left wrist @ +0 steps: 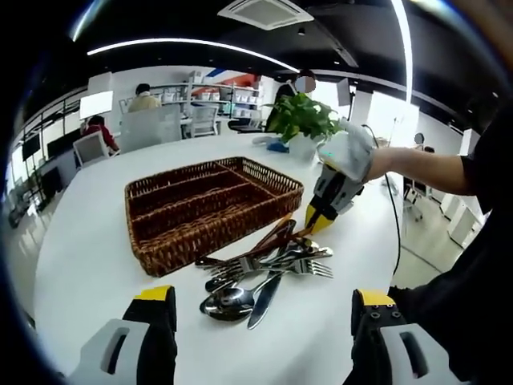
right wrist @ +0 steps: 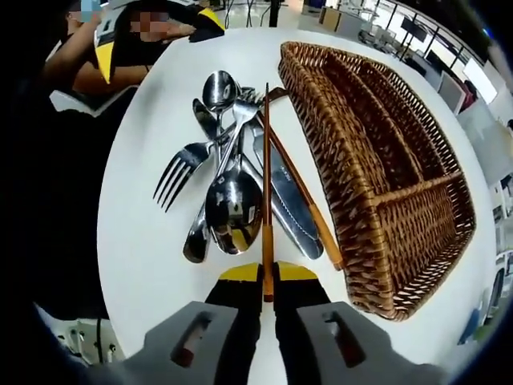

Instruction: Arrange the knives, forks, and spoons in their matching storage slots by inserting each utensil handle-first until every utensil is classified and aligned in the correct compartment

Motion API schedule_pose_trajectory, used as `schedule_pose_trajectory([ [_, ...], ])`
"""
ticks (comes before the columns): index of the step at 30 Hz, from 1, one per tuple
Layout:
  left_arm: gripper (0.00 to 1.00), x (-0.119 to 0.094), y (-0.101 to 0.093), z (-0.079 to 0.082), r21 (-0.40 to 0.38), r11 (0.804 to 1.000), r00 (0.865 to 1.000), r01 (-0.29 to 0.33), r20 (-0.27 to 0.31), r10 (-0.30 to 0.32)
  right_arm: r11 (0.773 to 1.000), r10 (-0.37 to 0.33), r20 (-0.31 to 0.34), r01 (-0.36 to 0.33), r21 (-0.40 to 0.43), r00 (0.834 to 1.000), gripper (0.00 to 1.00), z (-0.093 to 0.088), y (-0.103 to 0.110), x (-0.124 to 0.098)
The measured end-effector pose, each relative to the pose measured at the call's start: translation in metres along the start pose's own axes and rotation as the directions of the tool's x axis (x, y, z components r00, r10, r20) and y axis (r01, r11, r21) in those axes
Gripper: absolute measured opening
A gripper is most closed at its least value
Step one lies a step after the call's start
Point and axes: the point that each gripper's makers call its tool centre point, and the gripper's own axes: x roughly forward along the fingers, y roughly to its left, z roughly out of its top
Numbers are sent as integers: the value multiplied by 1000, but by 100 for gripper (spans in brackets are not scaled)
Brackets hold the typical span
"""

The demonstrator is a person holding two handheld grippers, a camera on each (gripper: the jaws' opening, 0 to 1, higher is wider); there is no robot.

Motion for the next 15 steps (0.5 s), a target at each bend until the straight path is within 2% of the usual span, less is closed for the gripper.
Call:
schedule_pose_trajectory([
  [9,84,19,0,18,94,994,998,56,-16,-54,1000,-21,47,21,1,999,2,11,1,-16],
  [12,81,29,-3,25,143,986,996,87,-36,-83,1000,-29,48,29,-8,998,2,13,4,-21],
  [15,76,38,-7,31,206,970,990,133,-80,-119,999,-26,55,27,-17,998,2,17,7,-25],
])
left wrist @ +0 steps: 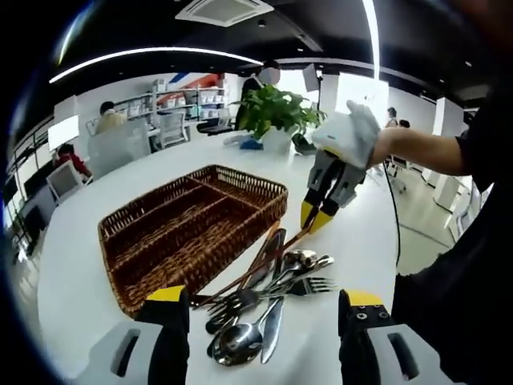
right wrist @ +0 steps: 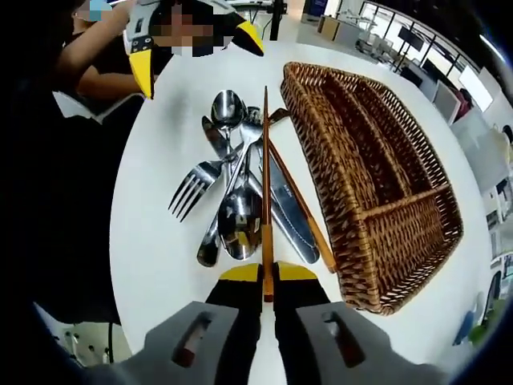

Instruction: Arrange the knives, forks, and spoons in their matching storage slots by inserting each utensil handle-first until every utensil is classified and aligned in the correct compartment

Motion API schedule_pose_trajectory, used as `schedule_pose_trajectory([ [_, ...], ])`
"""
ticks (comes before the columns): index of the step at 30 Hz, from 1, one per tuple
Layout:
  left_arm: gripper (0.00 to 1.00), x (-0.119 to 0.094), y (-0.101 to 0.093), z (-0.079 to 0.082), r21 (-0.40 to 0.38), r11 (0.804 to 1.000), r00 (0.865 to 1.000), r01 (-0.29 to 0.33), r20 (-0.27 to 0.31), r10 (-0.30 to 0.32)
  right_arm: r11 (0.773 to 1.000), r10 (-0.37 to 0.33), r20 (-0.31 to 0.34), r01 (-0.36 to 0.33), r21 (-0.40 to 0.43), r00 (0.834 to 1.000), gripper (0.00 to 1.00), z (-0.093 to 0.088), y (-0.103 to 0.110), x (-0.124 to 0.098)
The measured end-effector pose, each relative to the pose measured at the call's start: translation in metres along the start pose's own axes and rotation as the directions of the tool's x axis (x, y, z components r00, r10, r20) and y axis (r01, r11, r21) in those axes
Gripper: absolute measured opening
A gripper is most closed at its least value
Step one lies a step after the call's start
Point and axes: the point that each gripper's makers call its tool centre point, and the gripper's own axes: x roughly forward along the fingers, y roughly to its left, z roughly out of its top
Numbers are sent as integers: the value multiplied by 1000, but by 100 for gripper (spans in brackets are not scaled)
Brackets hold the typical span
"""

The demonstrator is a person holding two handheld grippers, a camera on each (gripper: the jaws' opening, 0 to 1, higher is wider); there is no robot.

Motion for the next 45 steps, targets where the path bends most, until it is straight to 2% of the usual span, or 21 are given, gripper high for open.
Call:
schedule_pose_trajectory([
  [4,74,8,-3,8,69,997,998,39,-43,-36,1000,2,1,-2,-15,1000,2,6,3,-4],
  [7,64,12,-9,7,94,990,989,105,-111,-94,999,0,4,0,-37,1000,2,12,5,-7],
  [9,60,15,-8,9,116,987,988,111,-120,-97,999,2,10,-1,-48,1000,2,16,6,-8],
  [14,54,18,-8,6,164,975,975,151,-187,-120,997,2,14,-1,-82,1000,2,26,9,-11],
  [20,43,18,-11,-1,200,953,947,228,-273,-169,992,12,14,-10,-122,1000,2,37,15,-12],
  [22,39,19,-14,-5,194,946,932,261,-305,-195,990,20,14,-18,-139,1000,2,41,18,-12],
  [25,37,20,-15,-12,219,930,907,297,-369,-203,987,22,15,-20,-158,1000,2,47,22,-12],
  [30,31,22,-17,-12,217,922,891,321,-398,-217,984,34,30,-28,-177,999,2,58,27,-15],
  [33,22,22,-19,-14,215,917,879,337,-421,-224,982,36,35,-29,-189,999,2,62,28,-16],
  [38,13,20,-20,-20,187,920,858,346,-459,-229,976,38,34,-30,-215,999,2,65,31,-18],
  [42,13,20,-27,-22,188,910,843,370,-479,-244,974,40,31,-31,-226,999,2,66,32,-18],
  [43,12,20,-29,-23,189,905,836,380,-489,-249,973,42,31,-33,-229,999,2,66,32,-18],
  [45,12,21,-31,-24,190,903,831,385,-498,-249,970,43,31,-34,-243,999,2,68,34,-18],
])
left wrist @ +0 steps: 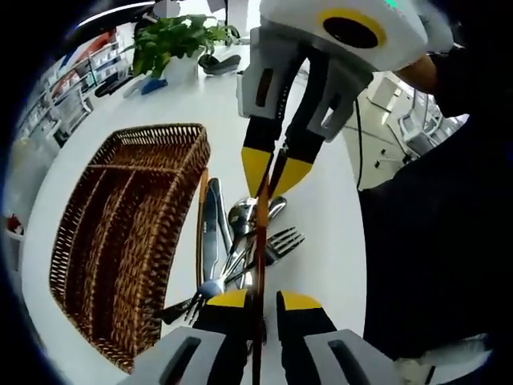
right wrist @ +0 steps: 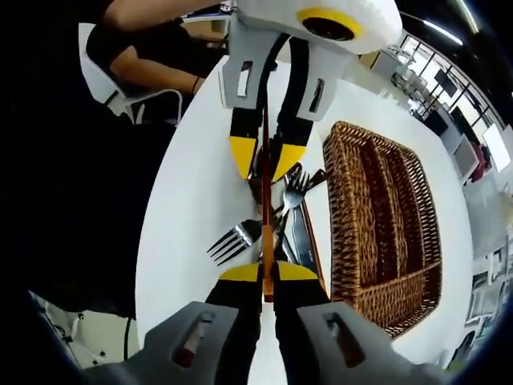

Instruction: Arrange the knives, forks, and spoons in their matching storage slots by inserting each utensil handle-first until every utensil is classified and aligned in the correct compartment

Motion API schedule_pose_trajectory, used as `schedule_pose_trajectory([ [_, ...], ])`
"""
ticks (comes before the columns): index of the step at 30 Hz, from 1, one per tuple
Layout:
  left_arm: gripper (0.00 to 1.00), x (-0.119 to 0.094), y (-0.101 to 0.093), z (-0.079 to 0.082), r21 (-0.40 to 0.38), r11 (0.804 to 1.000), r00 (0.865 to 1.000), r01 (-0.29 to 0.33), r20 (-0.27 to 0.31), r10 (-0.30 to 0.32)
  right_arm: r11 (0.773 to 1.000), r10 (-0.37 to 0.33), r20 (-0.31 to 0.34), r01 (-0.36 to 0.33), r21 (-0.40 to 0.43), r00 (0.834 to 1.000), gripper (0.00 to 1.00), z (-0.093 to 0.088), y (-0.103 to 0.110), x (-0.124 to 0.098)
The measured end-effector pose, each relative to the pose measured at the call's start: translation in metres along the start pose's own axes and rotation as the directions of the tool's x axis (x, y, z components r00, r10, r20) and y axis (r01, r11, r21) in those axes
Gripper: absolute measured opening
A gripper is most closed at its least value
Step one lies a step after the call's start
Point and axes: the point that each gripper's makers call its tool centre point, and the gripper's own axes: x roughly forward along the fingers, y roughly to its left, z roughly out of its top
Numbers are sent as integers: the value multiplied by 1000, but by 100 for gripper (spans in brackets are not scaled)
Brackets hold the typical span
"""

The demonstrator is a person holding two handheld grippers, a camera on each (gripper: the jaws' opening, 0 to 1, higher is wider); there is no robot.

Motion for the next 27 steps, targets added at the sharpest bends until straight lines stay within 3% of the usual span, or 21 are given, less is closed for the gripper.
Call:
schedule_pose_trajectory([
  [7,4,3,-5,-2,-6,1000,1000,15,-27,-15,1000,16,2,-15,-23,1000,3,1,6,-1],
  [15,3,3,-8,-2,-38,999,999,13,-34,-14,999,11,-1,-12,-34,1000,3,0,7,-2],
  [20,3,-1,-10,2,-119,993,1000,15,-12,-17,1000,-3,4,3,2,1000,5,-2,5,-1],
  [27,3,-3,-7,1,-242,970,999,18,41,-8,993,-68,85,59,98,994,14,4,-6,-6],
])
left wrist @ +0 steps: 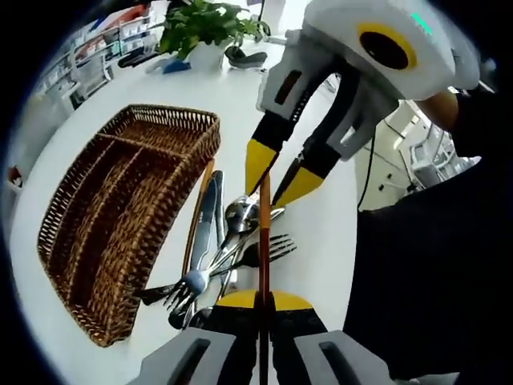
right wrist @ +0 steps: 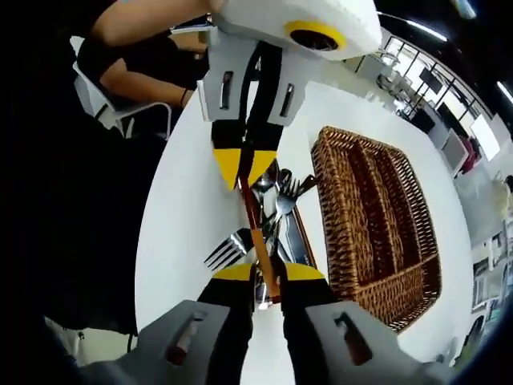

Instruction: Arrange the knives, forks, and spoons in their matching storage slots by inserting each utensil handle-first until every utensil is classified and aligned in the correct compartment

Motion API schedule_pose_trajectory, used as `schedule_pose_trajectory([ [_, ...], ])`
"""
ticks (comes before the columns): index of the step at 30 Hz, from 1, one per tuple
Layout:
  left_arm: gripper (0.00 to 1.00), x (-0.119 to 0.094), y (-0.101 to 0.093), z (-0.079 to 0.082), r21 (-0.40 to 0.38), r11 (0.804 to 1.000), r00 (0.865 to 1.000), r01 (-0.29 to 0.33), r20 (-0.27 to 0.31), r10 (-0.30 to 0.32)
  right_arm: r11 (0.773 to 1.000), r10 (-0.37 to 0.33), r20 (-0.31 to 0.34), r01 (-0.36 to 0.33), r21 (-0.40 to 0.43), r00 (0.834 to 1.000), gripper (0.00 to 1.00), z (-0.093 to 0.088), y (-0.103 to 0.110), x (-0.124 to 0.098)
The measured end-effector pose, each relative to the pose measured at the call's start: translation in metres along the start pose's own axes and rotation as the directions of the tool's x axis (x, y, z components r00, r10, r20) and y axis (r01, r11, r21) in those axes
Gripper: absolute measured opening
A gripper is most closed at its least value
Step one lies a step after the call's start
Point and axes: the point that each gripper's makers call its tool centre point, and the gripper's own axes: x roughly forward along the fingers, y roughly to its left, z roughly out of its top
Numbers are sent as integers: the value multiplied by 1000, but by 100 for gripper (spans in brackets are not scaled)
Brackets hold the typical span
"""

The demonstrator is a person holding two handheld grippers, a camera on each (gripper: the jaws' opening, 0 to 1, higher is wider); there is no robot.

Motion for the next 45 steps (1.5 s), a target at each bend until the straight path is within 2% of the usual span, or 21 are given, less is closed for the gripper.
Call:
schedule_pose_trajectory([
  [4,3,-1,5,-2,-47,999,999,-10,30,11,997,-61,32,59,40,998,16,3,-7,-3],
  [7,3,-3,9,-2,-96,995,997,-17,73,24,988,-122,104,112,103,987,17,13,-15,-8],
  [9,3,-5,12,0,-136,990,994,-27,105,41,983,-139,122,121,141,983,17,15,-15,-11],
  [13,3,-12,19,4,-198,979,979,-50,183,87,961,-203,183,159,227,962,18,24,-19,-14],
  [17,3,-20,28,6,-266,960,955,-89,252,159,927,-259,239,171,333,936,18,30,-23,-16],
  [18,3,-22,31,9,-290,952,942,-99,280,184,917,-267,262,161,365,927,18,33,-22,-15],
  [22,3,-24,28,11,-324,940,919,-102,331,214,883,-309,301,155,443,902,18,38,-24,-13],
  [24,3,-26,30,15,-343,933,898,-113,366,244,858,-358,335,165,486,872,17,45,-29,-16],
  [25,3,-28,31,18,-367,924,883,-108,392,259,843,-388,364,166,511,847,16,51,-32,-20],
  [26,3,-28,31,19,-378,920,876,-101,404,262,833,-403,380,161,529,833,16,54,-33,-21],
  [27,3,-29,31,22,-384,917,862,-105,425,276,825,-412,388,156,544,824,16,57,-33,-22],
  [29,3,-30,30,22,-390,915,851,-102,441,284,807,-431,401,147,571,808,16,61,-34,-24],
  [30,3,-31,29,24,-399,911,836,-102,462,296,789,-453,407,145,597,793,16,62,-35,-26],
  [31,3,-33,29,26,-421,902,818,-95,483,312,760,-495,415,149,633,764,16,63,-40,-30],
  [32,3,-35,29,28,-430,898,804,-93,500,323,750,-508,421,146,646,751,16,64,-41,-32],
  [34,3,-39,29,32,-449,889,768,-89,537,348,708,-539,443,101,699,717,16,66,-43,-37],
  [39,3,-45,24,33,-487,869,715,-92,575,398,652,-556,482,-5,758,677,16,72,-39,-39],
  [40,3,-46,24,34,-493,865,703,-95,582,409,646,-551,486,-21,763,678,16,73,-36,-37],
  [42,3,-46,20,35,-494,865,700,-91,586,408,639,-558,490,-30,769,670,15,76,-34,-34],
  [43,3,-47,20,35,-494,864,693,-97,590,415,639,-556,493,-35,768,670,14,77,-34,-33],
  [45,3,-46,18,36,-491,865,689,-102,592,418,625,-577,509,-55,778,639,11,80,-35,-35],
])
